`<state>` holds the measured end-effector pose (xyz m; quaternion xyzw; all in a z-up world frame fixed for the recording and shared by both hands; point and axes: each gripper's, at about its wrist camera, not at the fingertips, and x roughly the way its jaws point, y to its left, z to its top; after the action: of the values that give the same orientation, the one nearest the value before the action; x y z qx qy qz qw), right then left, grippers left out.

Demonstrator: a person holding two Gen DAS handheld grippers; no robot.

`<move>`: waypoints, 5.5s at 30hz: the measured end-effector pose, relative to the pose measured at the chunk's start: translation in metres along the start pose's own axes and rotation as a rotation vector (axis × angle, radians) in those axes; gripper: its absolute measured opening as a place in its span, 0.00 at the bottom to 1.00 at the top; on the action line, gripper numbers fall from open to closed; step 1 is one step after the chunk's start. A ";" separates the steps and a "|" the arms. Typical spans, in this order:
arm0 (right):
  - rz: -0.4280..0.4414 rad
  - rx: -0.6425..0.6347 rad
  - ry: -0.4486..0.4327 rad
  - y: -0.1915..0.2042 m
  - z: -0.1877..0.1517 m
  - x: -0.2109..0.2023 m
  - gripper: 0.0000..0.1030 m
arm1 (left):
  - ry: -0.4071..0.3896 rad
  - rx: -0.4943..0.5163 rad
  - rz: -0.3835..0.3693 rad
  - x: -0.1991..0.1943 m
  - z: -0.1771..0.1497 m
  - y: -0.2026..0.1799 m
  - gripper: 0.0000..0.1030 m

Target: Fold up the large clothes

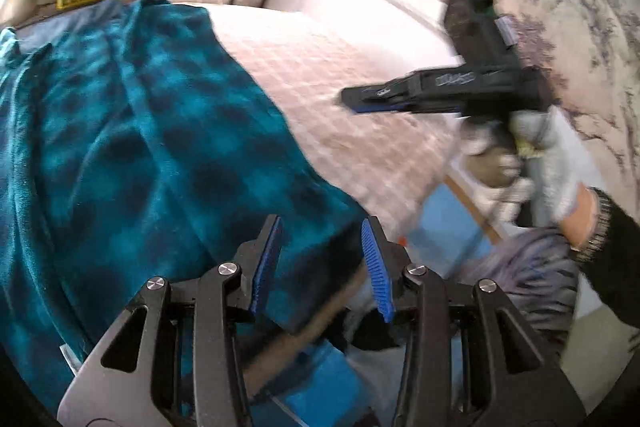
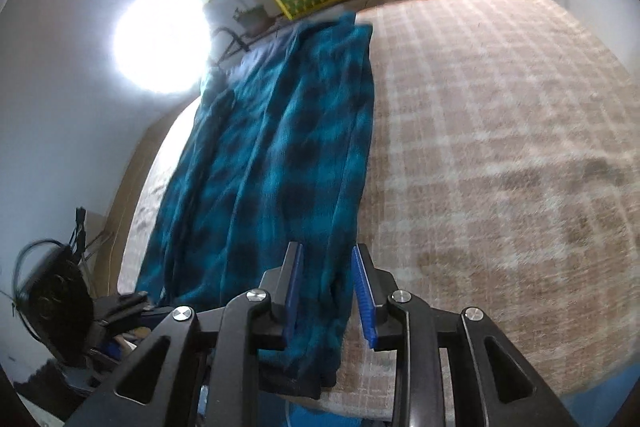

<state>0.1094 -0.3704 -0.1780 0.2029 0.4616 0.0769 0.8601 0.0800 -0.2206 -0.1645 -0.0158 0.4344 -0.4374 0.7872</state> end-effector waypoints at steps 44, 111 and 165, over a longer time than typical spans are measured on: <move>0.186 0.232 -0.204 -0.081 0.063 0.014 0.49 | 0.042 -0.105 0.194 0.080 0.003 -0.021 0.13; -0.384 -0.577 0.110 0.228 0.115 0.297 0.05 | -0.242 -0.605 0.095 -0.048 -0.078 0.089 0.12; 0.270 0.089 0.301 0.060 -0.049 0.142 0.49 | 0.131 -0.075 0.221 -0.039 -0.070 0.073 0.30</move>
<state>0.1515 -0.2573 -0.2851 0.2869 0.5565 0.2004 0.7535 0.0716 -0.1232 -0.2113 0.0310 0.4999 -0.3316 0.7995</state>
